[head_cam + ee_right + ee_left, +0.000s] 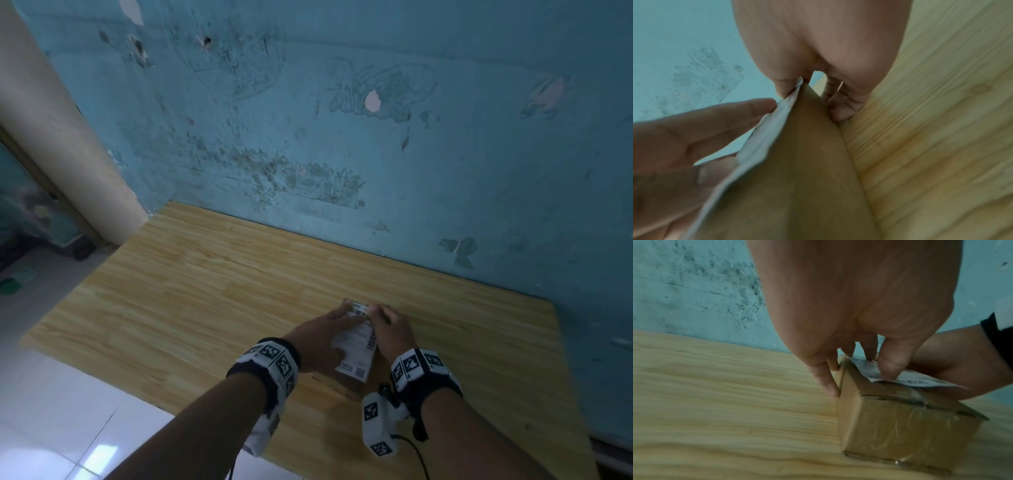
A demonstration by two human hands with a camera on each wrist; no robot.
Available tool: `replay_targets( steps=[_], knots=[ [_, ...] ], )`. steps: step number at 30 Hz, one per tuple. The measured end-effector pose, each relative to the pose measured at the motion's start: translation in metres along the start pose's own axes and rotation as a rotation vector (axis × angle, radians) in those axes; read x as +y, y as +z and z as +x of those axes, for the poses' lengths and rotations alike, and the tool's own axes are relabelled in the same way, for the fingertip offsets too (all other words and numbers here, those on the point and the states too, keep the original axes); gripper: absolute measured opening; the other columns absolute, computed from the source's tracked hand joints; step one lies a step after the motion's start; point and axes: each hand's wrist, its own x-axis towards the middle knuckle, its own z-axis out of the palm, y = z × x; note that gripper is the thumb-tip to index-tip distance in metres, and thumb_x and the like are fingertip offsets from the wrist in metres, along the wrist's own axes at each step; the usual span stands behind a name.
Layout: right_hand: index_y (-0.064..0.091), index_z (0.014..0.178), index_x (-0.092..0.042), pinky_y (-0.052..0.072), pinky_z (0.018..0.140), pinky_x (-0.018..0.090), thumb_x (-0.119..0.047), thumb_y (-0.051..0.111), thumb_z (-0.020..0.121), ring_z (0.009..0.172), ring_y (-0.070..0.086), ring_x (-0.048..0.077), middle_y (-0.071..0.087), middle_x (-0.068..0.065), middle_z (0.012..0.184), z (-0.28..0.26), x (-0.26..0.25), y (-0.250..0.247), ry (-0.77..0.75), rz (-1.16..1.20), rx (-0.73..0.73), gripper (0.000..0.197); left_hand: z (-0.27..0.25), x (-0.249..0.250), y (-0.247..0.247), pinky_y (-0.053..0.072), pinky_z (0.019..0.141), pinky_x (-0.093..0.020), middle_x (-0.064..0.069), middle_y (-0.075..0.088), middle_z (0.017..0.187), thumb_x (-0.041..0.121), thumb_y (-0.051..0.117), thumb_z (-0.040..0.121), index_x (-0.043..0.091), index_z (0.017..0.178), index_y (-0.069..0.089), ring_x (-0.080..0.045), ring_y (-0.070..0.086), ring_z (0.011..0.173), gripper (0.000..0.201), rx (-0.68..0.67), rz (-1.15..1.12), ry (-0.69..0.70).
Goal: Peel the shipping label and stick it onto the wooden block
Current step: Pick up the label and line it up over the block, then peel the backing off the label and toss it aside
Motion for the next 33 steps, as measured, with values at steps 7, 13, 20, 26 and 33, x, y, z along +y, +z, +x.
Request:
replay_targets(
  steps=[7, 13, 20, 26, 33],
  knots=[
    [0.063, 0.119, -0.012, 0.056, 0.071, 0.03, -0.023, 0.054, 0.097, 0.087, 0.066, 0.02, 0.067, 0.006, 0.105, -0.009, 0.002, 0.0, -0.018, 0.02, 0.064, 0.026, 0.0, -0.006, 0.007, 0.058, 0.093, -0.035, 0.014, -0.006, 0.168, 0.012, 0.056, 0.094, 0.038, 0.157, 0.02, -0.026, 0.036, 0.145, 0.077, 0.039, -0.028, 0.016],
    [0.073, 0.088, -0.011, 0.06, 0.067, 0.037, -0.024, 0.068, 0.086, 0.076, 0.066, 0.018, 0.07, 0.004, 0.087, -0.015, -0.007, -0.007, -0.189, -0.17, 0.306, 0.014, -0.007, 0.002, 0.018, 0.054, 0.101, -0.036, 0.014, 0.011, 0.167, 0.006, 0.056, 0.093, 0.029, 0.151, 0.04, -0.02, 0.034, 0.145, 0.065, 0.207, -0.066, 0.023],
    [0.068, 0.08, -0.009, 0.061, 0.058, 0.028, -0.024, 0.065, 0.091, 0.068, 0.072, 0.015, 0.071, 0.002, 0.073, -0.039, -0.048, -0.034, -0.212, 0.05, 0.182, 0.018, -0.028, 0.032, 0.009, 0.055, 0.092, -0.023, 0.005, 0.07, 0.12, 0.011, 0.058, 0.096, 0.019, 0.119, 0.069, -0.005, 0.064, 0.105, 0.026, 0.761, -0.352, -0.016],
    [0.072, 0.081, -0.007, 0.06, 0.066, 0.036, -0.02, 0.063, 0.092, 0.069, 0.07, 0.021, 0.072, 0.006, 0.072, -0.069, -0.091, -0.03, -0.404, 0.255, 0.093, 0.019, -0.045, 0.066, -0.01, 0.061, 0.084, -0.035, -0.004, 0.078, 0.098, 0.016, 0.063, 0.096, 0.01, 0.11, 0.073, -0.019, 0.074, 0.094, 0.018, 0.768, -0.909, 0.141],
    [0.078, 0.091, -0.008, 0.056, 0.074, 0.027, -0.016, 0.057, 0.09, 0.084, 0.07, 0.016, 0.076, 0.002, 0.086, -0.082, -0.116, -0.03, -0.462, 0.427, -0.014, 0.022, -0.059, 0.058, -0.027, 0.059, 0.081, -0.035, -0.022, 0.075, 0.095, 0.002, 0.054, 0.098, -0.011, 0.107, 0.068, -0.03, 0.074, 0.087, 0.021, 0.701, -1.461, 0.196]
  ],
)
